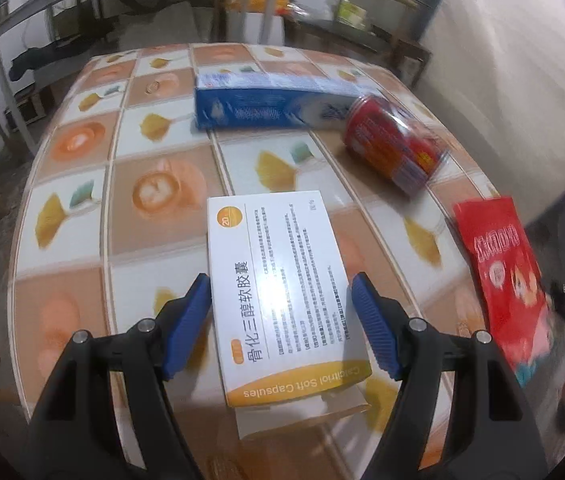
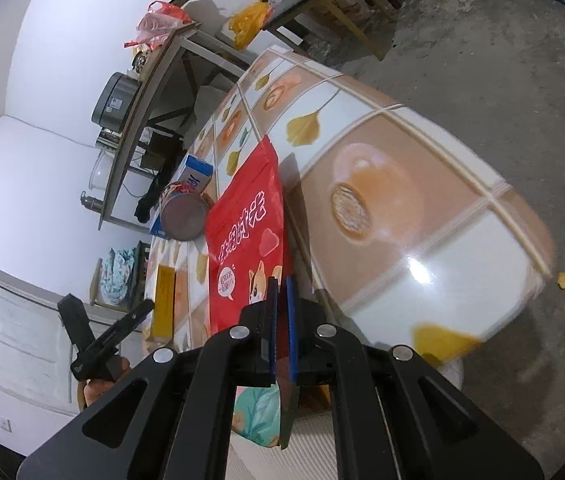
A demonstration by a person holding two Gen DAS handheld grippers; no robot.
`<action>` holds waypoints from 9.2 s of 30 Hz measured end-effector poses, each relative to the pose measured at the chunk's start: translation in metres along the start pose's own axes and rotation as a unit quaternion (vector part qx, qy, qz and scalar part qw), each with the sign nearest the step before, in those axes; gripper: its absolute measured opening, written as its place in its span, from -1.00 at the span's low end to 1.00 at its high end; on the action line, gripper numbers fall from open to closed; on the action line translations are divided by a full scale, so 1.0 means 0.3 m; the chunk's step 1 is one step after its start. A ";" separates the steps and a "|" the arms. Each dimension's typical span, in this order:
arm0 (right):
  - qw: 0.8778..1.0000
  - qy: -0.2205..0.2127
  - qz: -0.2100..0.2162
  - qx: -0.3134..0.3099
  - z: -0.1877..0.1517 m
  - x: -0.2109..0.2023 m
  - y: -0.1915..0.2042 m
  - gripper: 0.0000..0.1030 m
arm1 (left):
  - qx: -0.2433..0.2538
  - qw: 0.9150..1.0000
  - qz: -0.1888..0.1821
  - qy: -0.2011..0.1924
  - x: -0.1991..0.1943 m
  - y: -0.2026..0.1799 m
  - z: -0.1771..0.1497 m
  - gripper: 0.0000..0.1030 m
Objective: Collect trash
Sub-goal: 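Grasp the white medicine box with the left tool while the right tool grasps the red snack bag, then lift the medicine box and red snack bag off the table with both tools, then carry the medicine box and red snack bag to the wastebasket with both tools, then open the left tool to drop the box while the right tool releases the red bag, then move both tools back to the table, then grasp the red cartoon can with the right tool while the left tool grasps the blue toothpaste box, then lift the red can and toothpaste box off the table with both tools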
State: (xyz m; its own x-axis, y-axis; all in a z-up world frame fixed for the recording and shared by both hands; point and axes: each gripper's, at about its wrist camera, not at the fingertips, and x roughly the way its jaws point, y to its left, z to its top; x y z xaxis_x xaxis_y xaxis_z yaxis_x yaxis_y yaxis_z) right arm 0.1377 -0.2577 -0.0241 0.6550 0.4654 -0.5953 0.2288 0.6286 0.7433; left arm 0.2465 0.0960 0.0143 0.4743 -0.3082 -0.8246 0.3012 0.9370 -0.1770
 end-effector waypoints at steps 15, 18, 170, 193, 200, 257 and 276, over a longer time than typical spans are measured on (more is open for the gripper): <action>0.992 0.016 -0.085 -0.096 -0.025 0.033 0.096 -0.08 | 0.056 0.998 -0.006 0.022 0.056 -0.114 -0.075 0.58; 0.988 0.025 -0.102 -0.117 -0.037 0.057 0.119 -0.08 | 0.066 0.998 0.003 0.016 0.066 -0.118 -0.078 0.58; 0.838 0.018 -0.535 0.109 0.233 -0.214 -1.573 -0.92 | 0.172 0.944 -0.272 -0.075 -0.123 -0.906 -0.161 0.65; 0.897 -0.149 -0.411 0.063 0.030 -0.651 -0.832 -0.30 | 0.100 0.946 -0.283 -0.121 -0.212 -0.594 -0.134 0.65; 0.928 -0.186 -0.320 -0.034 -0.013 -0.644 -0.270 0.32 | 0.063 0.963 -0.213 -0.155 -0.293 -0.400 -0.091 0.65; 0.915 0.187 -0.062 -0.352 0.324 0.613 0.663 0.22 | 0.332 0.939 0.032 0.088 0.366 -0.103 0.469 -0.02; 0.935 0.137 -0.096 -0.313 0.025 0.301 0.523 0.22 | -0.059 0.994 -0.080 0.051 -0.035 0.013 -0.082 -0.14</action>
State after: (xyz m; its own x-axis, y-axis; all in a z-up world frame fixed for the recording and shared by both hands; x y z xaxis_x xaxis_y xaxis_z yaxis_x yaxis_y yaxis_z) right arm 0.2380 -0.1217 0.0410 0.4164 0.3950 -0.8189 -0.2001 0.9184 0.3413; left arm 0.2222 0.1069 0.0090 0.3400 -0.4419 -0.8301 0.2631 0.8922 -0.3672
